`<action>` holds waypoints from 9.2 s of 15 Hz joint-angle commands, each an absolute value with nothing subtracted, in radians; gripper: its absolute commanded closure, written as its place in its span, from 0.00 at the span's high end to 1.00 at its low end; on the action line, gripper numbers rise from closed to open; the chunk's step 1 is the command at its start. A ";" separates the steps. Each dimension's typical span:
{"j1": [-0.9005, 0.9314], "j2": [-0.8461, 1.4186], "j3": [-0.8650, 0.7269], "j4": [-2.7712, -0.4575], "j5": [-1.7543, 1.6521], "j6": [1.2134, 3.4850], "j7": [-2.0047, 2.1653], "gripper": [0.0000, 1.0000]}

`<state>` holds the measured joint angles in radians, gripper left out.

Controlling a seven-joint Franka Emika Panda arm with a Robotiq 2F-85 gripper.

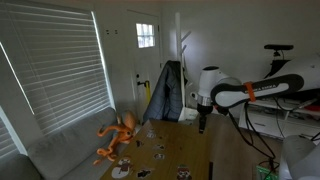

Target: Put the white bag on the brown table

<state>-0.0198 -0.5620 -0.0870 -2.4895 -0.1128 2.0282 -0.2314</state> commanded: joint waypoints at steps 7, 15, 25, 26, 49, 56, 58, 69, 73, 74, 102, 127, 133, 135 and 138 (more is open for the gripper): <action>-0.128 -0.445 -0.165 -2.381 -0.142 2.137 -0.170 1.00; -0.230 -0.187 -0.283 -2.130 -0.113 2.500 -0.160 1.00; -0.236 -0.178 -0.280 -2.123 -0.125 2.509 -0.162 1.00; -0.250 -0.157 -0.282 -2.098 -0.153 2.568 -0.140 1.00; -0.258 0.078 -0.278 -1.812 0.089 2.869 -0.176 0.44; -0.259 0.061 -0.279 -1.813 0.075 2.868 -0.164 0.01; -0.270 0.047 -0.278 -1.819 0.039 2.866 -0.137 0.00; -0.275 -0.022 -0.288 -1.826 -0.001 2.861 -0.136 0.44; -0.274 -0.024 -0.286 -1.826 0.001 2.861 -0.136 0.02; -0.274 -0.025 -0.286 -1.825 -0.002 2.862 -0.134 0.00; -0.276 -0.037 -0.302 -1.833 -0.056 2.917 -0.082 0.00; -0.265 0.018 -0.302 -1.817 0.130 2.908 -0.187 0.00; -0.272 -0.011 -0.295 -1.829 0.068 2.910 -0.150 0.01; -0.270 -0.025 -0.294 -1.830 0.050 2.911 -0.145 0.01; -0.266 -0.054 -0.289 -1.833 0.024 2.920 -0.149 0.01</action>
<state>-0.2630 -0.0149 -0.2994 -1.8273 0.0643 2.9060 -0.1536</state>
